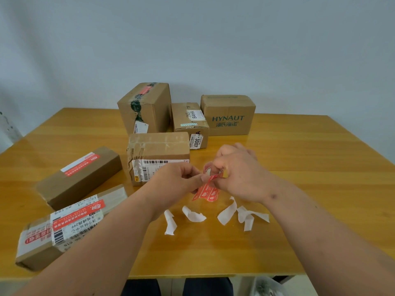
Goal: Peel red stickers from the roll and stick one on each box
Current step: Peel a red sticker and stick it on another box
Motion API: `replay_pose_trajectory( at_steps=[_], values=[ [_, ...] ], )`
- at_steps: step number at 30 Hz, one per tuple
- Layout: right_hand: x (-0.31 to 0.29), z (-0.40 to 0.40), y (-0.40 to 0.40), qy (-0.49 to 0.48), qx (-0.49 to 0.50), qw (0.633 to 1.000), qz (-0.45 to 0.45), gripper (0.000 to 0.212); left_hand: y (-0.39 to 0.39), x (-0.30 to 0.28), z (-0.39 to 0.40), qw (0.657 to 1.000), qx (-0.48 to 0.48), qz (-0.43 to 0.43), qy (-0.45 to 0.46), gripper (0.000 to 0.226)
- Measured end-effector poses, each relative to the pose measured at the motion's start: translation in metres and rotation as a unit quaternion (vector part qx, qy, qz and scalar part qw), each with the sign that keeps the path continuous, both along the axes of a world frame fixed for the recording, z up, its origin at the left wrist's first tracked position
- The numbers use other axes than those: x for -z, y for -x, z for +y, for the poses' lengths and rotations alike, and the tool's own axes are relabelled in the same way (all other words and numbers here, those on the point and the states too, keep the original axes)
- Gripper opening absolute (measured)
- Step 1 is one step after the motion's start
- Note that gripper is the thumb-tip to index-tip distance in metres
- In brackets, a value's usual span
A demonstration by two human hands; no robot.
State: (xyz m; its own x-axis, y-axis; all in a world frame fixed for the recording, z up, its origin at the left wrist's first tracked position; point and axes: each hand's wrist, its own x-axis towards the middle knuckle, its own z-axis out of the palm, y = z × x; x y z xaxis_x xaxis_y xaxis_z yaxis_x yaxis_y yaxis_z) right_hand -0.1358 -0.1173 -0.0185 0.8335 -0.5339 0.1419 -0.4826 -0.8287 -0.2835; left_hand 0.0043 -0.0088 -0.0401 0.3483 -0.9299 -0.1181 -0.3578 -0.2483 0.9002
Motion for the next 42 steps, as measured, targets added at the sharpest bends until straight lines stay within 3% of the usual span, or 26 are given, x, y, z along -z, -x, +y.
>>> replay_pose_trajectory(
  at_steps=[3, 6, 14, 19, 24, 27, 34, 38, 42],
  values=[
    [0.004, -0.001, -0.002, 0.009, 0.006, 1.0, 0.015, 0.011, 0.001, -0.002, 0.0, 0.999, 0.005, -0.041, -0.011, 0.024],
    [0.009, -0.001, -0.004, 0.013, 0.003, 0.999, 0.033, 0.022, 0.003, -0.003, -0.003, 0.997, -0.001, -0.075, -0.022, 0.027],
    [0.011, -0.001, -0.002, 0.017, -0.019, 0.999, 0.02, 0.012, 0.002, 0.004, -0.007, 0.998, -0.024, -0.037, -0.037, 0.029],
    [0.011, -0.001, -0.001, 0.016, -0.011, 1.0, 0.017, 0.009, 0.001, 0.002, -0.003, 1.0, -0.005, -0.005, -0.023, 0.045],
    [0.011, -0.003, -0.004, -0.006, -0.004, 1.0, 0.022, 0.021, 0.001, 0.001, -0.002, 0.999, 0.003, -0.037, -0.037, 0.01],
    [0.012, -0.004, -0.008, -0.002, 0.003, 0.999, 0.037, 0.033, 0.003, 0.0, -0.006, 0.999, -0.015, -0.045, -0.027, 0.013],
    [0.011, -0.001, -0.005, 0.047, -0.019, 0.999, 0.01, 0.025, 0.001, 0.004, -0.008, 0.999, -0.041, 0.007, -0.018, 0.016],
    [0.015, 0.0, -0.008, 0.056, -0.003, 0.998, 0.033, 0.033, 0.003, 0.003, -0.007, 1.0, -0.026, -0.001, 0.001, 0.018],
    [0.015, -0.001, -0.008, 0.055, -0.004, 0.998, 0.044, 0.024, 0.003, 0.0, -0.003, 1.0, -0.009, -0.017, -0.019, 0.021]
  ],
)
